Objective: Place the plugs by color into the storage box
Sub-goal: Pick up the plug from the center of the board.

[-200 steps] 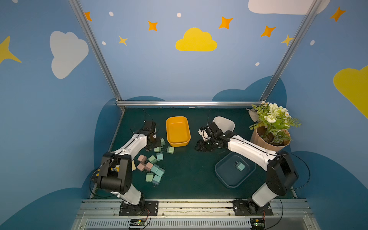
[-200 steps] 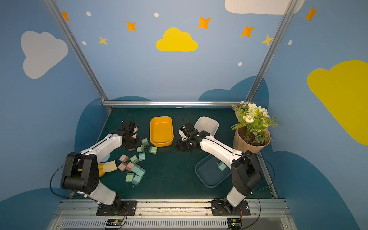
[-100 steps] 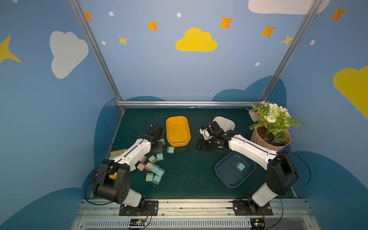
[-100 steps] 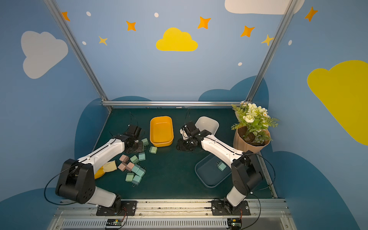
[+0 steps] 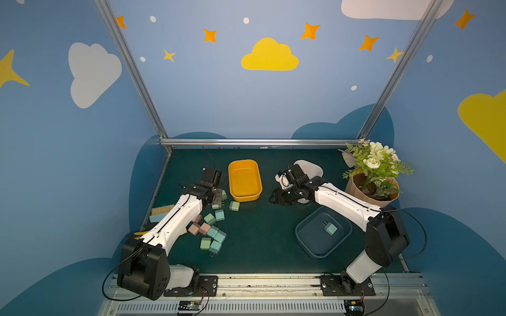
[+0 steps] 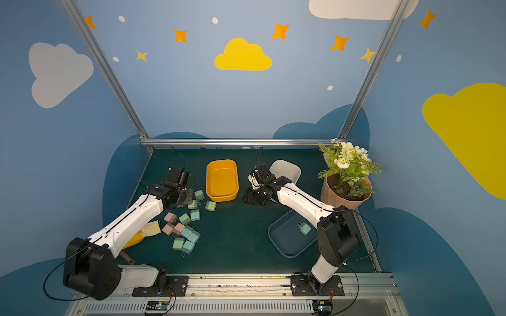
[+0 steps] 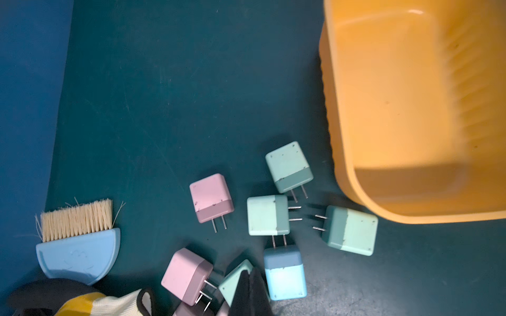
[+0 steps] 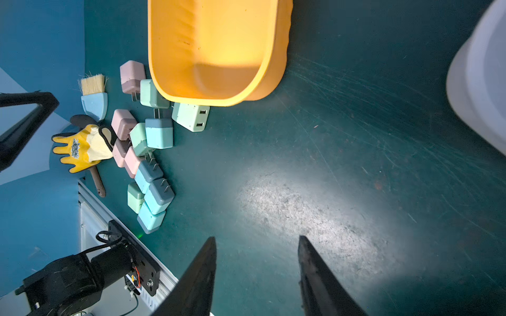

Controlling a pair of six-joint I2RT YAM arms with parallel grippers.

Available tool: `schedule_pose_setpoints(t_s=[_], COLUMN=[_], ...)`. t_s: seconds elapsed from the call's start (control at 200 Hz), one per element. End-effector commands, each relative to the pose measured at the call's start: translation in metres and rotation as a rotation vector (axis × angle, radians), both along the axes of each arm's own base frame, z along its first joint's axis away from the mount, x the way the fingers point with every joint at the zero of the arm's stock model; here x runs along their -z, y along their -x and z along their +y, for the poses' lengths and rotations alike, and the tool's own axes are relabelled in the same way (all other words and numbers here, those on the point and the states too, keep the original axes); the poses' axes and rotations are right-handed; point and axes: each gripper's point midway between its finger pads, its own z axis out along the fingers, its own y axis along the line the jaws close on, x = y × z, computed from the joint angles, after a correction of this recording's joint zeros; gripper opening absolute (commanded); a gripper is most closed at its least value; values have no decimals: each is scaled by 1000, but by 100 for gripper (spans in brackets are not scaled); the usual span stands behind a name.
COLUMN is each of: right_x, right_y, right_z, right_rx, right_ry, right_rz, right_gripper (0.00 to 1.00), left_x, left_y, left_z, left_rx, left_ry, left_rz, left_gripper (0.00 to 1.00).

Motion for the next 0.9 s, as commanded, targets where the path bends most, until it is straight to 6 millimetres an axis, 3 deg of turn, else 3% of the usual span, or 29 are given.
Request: schedule_pose_setpoints(t_s=[0.0, 0.125, 0.185, 0.215, 0.26, 0.32, 0.576, 0.686, 0.896], right_x=[-16, -17, -14, -12, -9, -5, 1, 2, 15], right_y=[-1, 2, 4, 4, 4, 4, 5, 5, 13], right_z=[-11, -26, -30, -31, -31, -28, -15, -14, -12], right_rx=[28, 64, 74, 79, 79, 75, 45, 48, 65], right_ry=[-4, 9, 10, 9, 4, -1, -27, -34, -55], right_rz=[-28, -47, -51, -51, -46, -27, 47, 51, 109], right_gripper=[49, 50, 50, 51, 51, 51, 51, 52, 52], left_x=[-16, -18, -8, -1, 6, 16, 57, 69, 89], left_y=[-16, -16, -13, -12, -12, -12, -26, -33, -35], left_z=[-13, -5, -8, -9, -13, -17, -24, -17, -17], left_rx=[48, 2, 22, 31, 50, 59, -18, -68, -99], left_ry=[-38, -85, -72, -62, -42, -19, 142, 152, 187], left_rz=[-46, -32, -14, -5, 6, 26, 133, 149, 212], left_gripper=[3, 5, 40, 53, 64, 72, 75, 67, 67])
